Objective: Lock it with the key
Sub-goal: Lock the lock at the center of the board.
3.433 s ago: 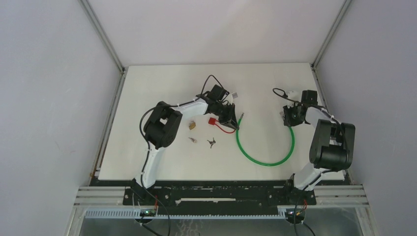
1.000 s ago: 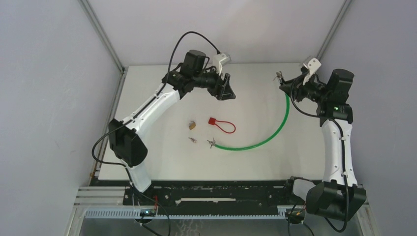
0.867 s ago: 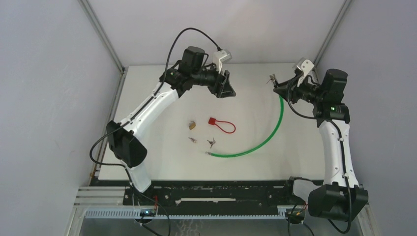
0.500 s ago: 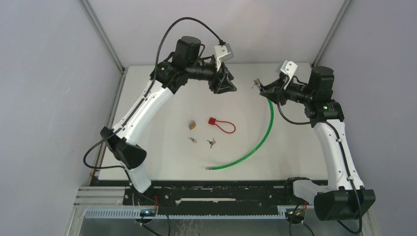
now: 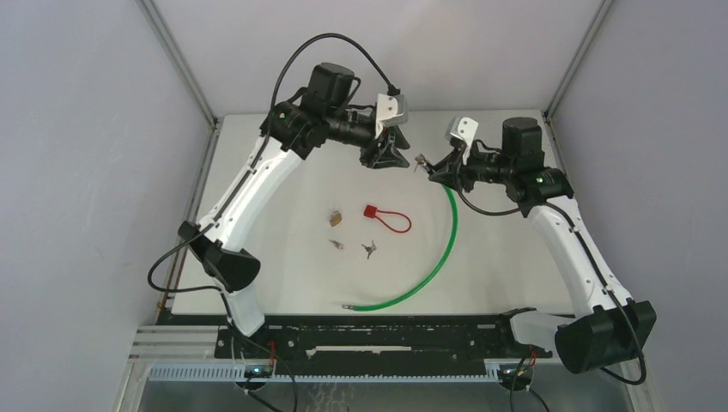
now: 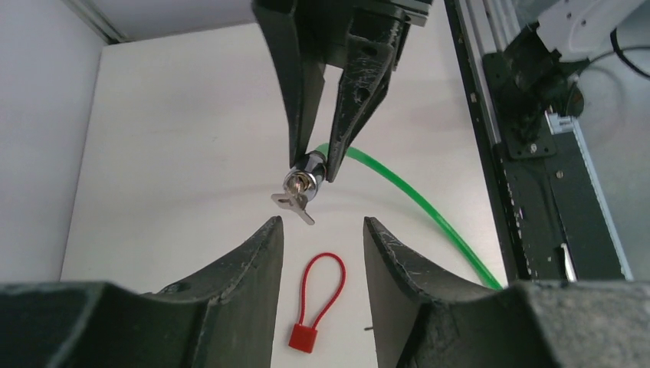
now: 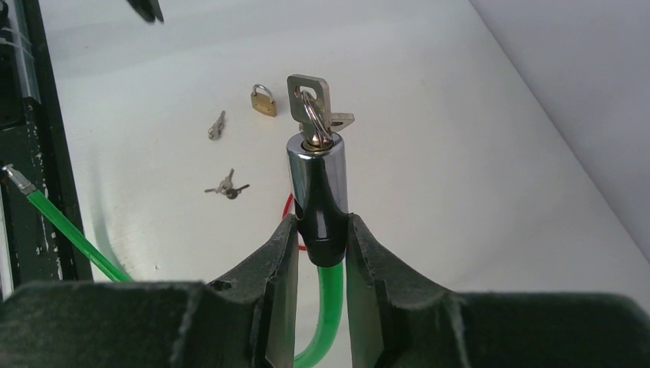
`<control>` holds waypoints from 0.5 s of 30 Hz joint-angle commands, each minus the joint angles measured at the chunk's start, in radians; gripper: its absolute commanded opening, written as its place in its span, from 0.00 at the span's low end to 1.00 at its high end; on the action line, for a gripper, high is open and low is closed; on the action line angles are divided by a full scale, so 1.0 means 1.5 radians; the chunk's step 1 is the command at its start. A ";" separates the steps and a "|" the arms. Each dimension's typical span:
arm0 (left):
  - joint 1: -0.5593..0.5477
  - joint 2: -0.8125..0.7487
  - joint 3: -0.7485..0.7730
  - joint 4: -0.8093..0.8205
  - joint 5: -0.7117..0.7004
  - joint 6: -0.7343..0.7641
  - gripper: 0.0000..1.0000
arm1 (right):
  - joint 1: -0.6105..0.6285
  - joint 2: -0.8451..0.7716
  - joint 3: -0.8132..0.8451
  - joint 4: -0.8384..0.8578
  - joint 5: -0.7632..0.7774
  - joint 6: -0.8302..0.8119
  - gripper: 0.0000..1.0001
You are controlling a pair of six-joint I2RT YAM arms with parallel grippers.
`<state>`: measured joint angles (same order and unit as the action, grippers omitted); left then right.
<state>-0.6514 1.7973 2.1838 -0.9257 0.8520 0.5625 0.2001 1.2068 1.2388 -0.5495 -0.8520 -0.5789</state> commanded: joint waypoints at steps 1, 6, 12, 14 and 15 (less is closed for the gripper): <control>-0.016 0.012 0.034 -0.051 0.024 0.088 0.47 | 0.023 0.005 0.039 0.004 0.004 -0.010 0.00; -0.022 0.028 0.037 -0.054 0.014 0.113 0.45 | 0.038 0.010 0.040 -0.005 0.008 -0.015 0.00; -0.024 0.048 0.047 -0.049 0.002 0.113 0.43 | 0.051 0.011 0.038 -0.021 0.016 -0.025 0.00; -0.025 0.052 0.047 -0.044 -0.005 0.110 0.43 | 0.053 0.009 0.036 -0.022 0.017 -0.027 0.00; -0.024 0.053 0.046 -0.044 -0.009 0.110 0.43 | 0.053 0.008 0.033 -0.022 0.017 -0.028 0.00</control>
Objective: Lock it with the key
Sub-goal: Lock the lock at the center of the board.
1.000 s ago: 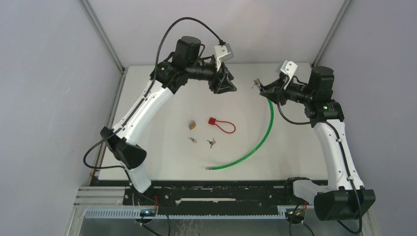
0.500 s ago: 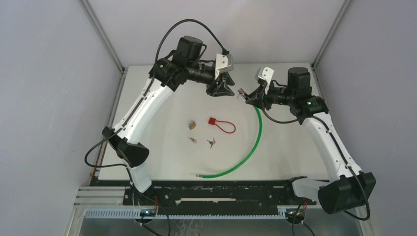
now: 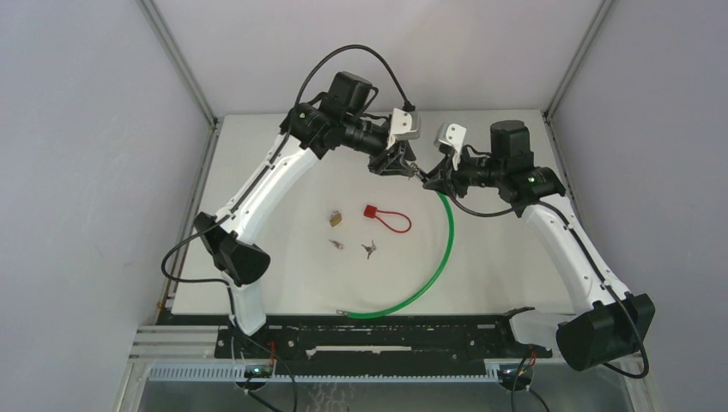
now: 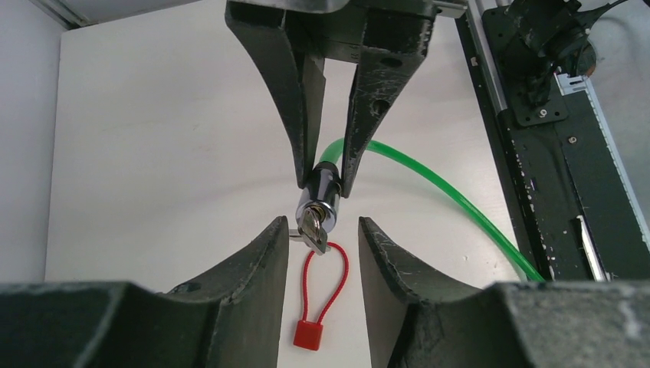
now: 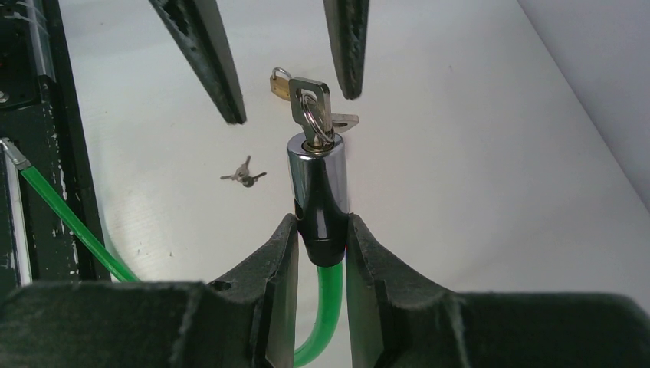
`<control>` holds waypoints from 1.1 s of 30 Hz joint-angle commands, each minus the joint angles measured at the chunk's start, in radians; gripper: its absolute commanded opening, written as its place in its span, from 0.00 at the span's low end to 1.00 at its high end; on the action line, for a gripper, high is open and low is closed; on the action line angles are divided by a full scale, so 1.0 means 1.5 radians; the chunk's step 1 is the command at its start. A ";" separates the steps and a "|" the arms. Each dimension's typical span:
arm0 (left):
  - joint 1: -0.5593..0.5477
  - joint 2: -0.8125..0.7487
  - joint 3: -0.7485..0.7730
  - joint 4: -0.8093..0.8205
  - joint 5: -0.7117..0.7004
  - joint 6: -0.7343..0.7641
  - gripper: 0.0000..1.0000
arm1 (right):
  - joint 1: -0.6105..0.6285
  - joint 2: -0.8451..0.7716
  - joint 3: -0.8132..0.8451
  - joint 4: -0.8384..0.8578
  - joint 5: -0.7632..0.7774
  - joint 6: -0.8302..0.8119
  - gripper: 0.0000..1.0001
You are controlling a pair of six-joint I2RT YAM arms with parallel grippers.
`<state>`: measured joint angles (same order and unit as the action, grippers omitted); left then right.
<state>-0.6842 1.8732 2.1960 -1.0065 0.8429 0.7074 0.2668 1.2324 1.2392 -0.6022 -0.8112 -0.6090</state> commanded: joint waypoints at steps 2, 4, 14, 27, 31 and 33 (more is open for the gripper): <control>-0.002 0.003 0.036 0.009 -0.008 0.016 0.43 | 0.009 -0.010 0.030 0.012 -0.009 -0.010 0.00; -0.001 0.000 0.033 0.011 -0.011 0.019 0.43 | 0.009 -0.010 0.028 0.009 -0.007 -0.012 0.00; -0.001 -0.005 -0.001 0.002 -0.024 0.061 0.28 | 0.009 -0.015 0.021 0.007 -0.003 -0.020 0.00; -0.005 -0.001 0.000 -0.041 -0.022 0.167 0.11 | 0.009 -0.015 0.017 -0.001 -0.016 -0.026 0.00; -0.012 -0.005 -0.009 -0.085 -0.027 0.261 0.06 | 0.008 -0.011 0.017 -0.003 -0.027 -0.029 0.00; -0.018 -0.011 -0.020 -0.099 -0.035 0.314 0.04 | 0.007 -0.009 0.017 -0.005 -0.032 -0.032 0.00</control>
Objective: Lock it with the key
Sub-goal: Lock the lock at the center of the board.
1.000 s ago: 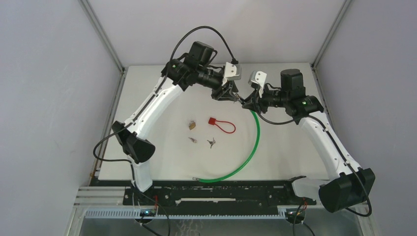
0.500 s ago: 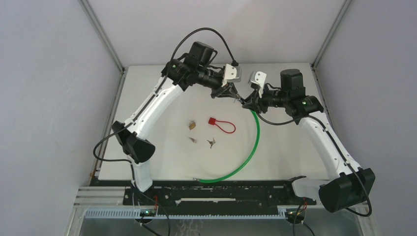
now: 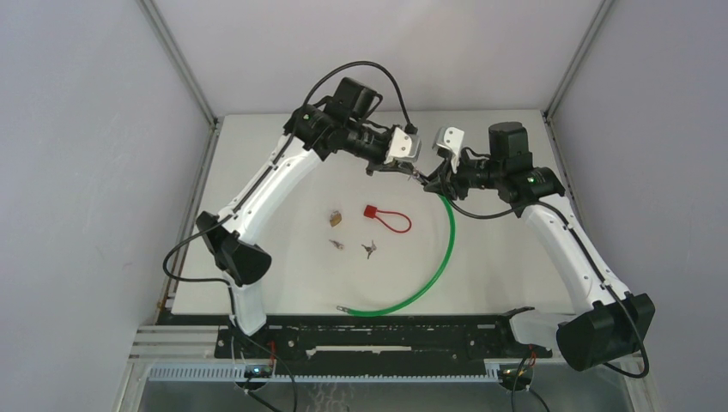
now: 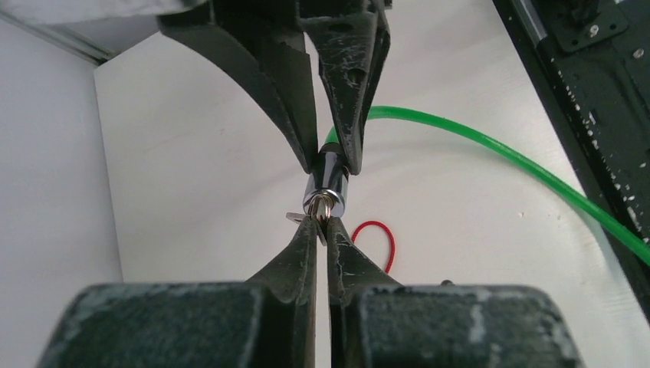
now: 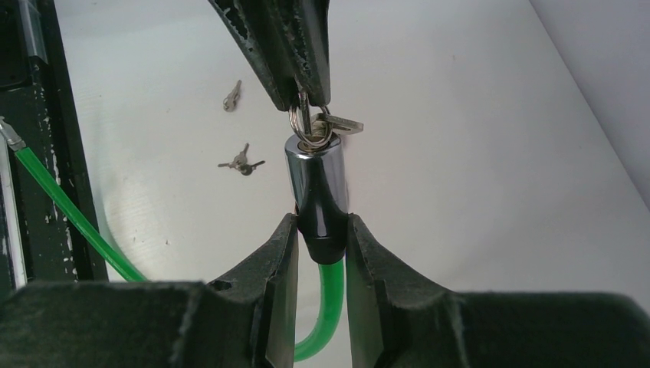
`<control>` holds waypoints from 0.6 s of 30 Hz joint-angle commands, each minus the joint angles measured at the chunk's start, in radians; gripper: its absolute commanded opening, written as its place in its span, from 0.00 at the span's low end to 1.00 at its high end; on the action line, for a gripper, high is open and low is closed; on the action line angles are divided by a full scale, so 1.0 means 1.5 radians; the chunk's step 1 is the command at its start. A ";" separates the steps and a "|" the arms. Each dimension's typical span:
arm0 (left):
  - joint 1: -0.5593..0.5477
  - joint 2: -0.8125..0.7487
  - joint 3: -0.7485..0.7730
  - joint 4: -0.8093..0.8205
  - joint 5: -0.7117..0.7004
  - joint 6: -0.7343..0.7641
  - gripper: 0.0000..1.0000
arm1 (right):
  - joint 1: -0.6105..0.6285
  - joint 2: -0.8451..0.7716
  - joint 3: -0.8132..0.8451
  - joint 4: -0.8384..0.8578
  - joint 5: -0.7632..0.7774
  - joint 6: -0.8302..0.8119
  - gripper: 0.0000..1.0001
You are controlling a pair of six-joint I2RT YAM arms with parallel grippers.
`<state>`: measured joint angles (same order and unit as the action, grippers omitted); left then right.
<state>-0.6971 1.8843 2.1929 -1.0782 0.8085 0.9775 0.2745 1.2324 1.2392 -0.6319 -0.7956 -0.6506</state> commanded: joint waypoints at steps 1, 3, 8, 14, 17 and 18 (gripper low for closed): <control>-0.013 -0.020 -0.021 -0.052 -0.022 0.151 0.03 | 0.001 -0.009 0.017 0.013 -0.045 -0.007 0.00; -0.020 -0.019 -0.022 -0.058 -0.041 0.183 0.02 | 0.001 -0.007 0.016 0.007 -0.052 -0.014 0.00; -0.037 -0.017 -0.023 -0.069 -0.090 0.270 0.00 | 0.002 -0.003 0.017 -0.005 -0.065 -0.027 0.00; -0.064 -0.016 -0.025 -0.070 -0.168 0.358 0.00 | 0.001 0.004 0.018 -0.019 -0.078 -0.040 0.00; -0.074 -0.014 -0.024 -0.068 -0.198 0.394 0.00 | 0.001 0.007 0.018 -0.026 -0.084 -0.046 0.00; -0.078 -0.013 -0.022 -0.067 -0.206 0.399 0.00 | 0.001 0.009 0.018 -0.027 -0.086 -0.046 0.00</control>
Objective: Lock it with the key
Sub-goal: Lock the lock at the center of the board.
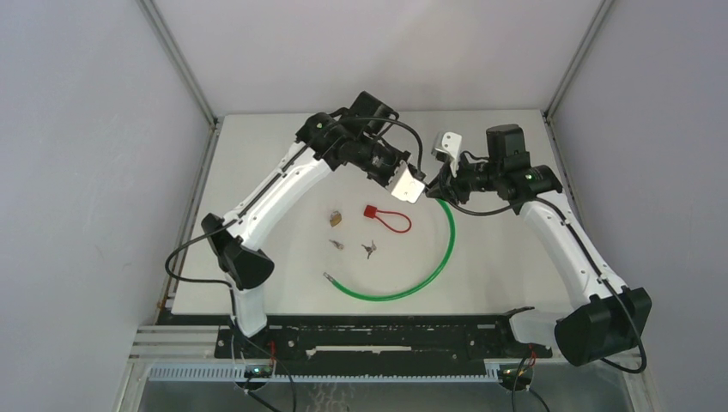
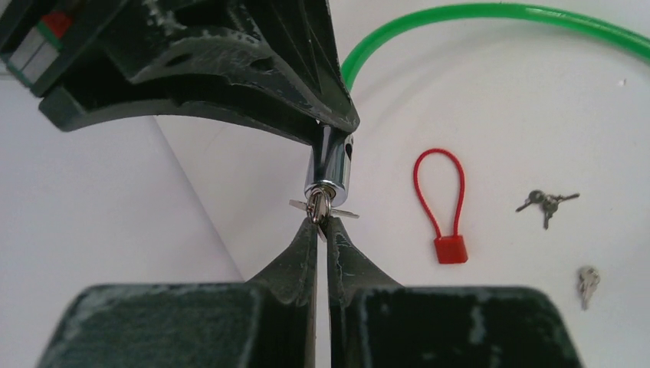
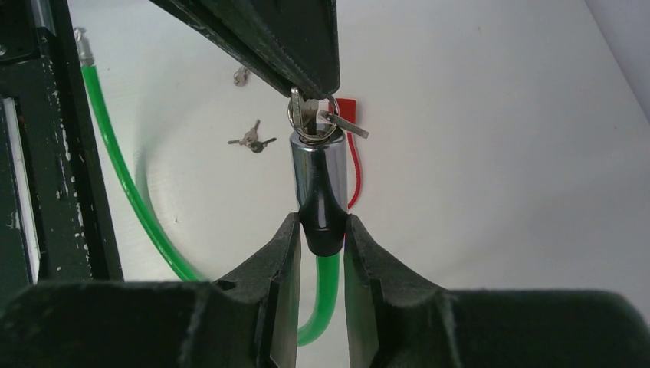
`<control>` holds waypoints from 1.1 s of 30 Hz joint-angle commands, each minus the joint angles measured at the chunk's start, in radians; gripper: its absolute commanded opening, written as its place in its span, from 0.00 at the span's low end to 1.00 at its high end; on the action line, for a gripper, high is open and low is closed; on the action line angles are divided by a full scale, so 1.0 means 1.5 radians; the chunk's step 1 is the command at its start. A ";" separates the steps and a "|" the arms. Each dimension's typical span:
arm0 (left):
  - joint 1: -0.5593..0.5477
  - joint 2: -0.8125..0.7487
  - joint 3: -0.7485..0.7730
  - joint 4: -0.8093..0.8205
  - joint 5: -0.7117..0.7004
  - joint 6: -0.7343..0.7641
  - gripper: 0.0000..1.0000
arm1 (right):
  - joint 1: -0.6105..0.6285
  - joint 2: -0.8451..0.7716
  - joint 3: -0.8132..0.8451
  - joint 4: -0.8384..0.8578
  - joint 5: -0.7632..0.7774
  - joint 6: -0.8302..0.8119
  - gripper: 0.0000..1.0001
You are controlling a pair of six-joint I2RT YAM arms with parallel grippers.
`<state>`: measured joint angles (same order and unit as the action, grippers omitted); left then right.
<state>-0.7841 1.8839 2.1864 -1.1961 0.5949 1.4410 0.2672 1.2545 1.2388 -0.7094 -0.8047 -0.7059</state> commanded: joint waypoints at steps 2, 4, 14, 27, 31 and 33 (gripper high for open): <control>-0.023 -0.009 -0.007 0.014 -0.066 0.091 0.00 | 0.005 -0.005 0.018 0.022 -0.083 -0.010 0.00; -0.023 -0.006 0.000 0.014 -0.063 0.083 0.00 | 0.003 -0.003 0.017 0.018 -0.085 -0.009 0.00; -0.019 -0.019 -0.017 0.019 -0.033 0.046 0.00 | -0.046 0.006 -0.011 0.043 -0.118 0.032 0.14; -0.001 -0.020 -0.002 0.028 0.005 0.009 0.00 | -0.057 0.039 -0.069 0.051 -0.137 0.026 0.40; 0.000 -0.023 -0.007 0.026 0.012 0.008 0.00 | -0.058 0.035 -0.087 0.078 -0.151 0.040 0.40; -0.001 -0.024 -0.012 0.027 0.013 0.009 0.00 | -0.058 0.030 -0.093 0.092 -0.162 0.049 0.37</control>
<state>-0.7921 1.8843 2.1860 -1.1950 0.5705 1.4612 0.1844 1.3186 1.1061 -0.6426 -0.9855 -0.6621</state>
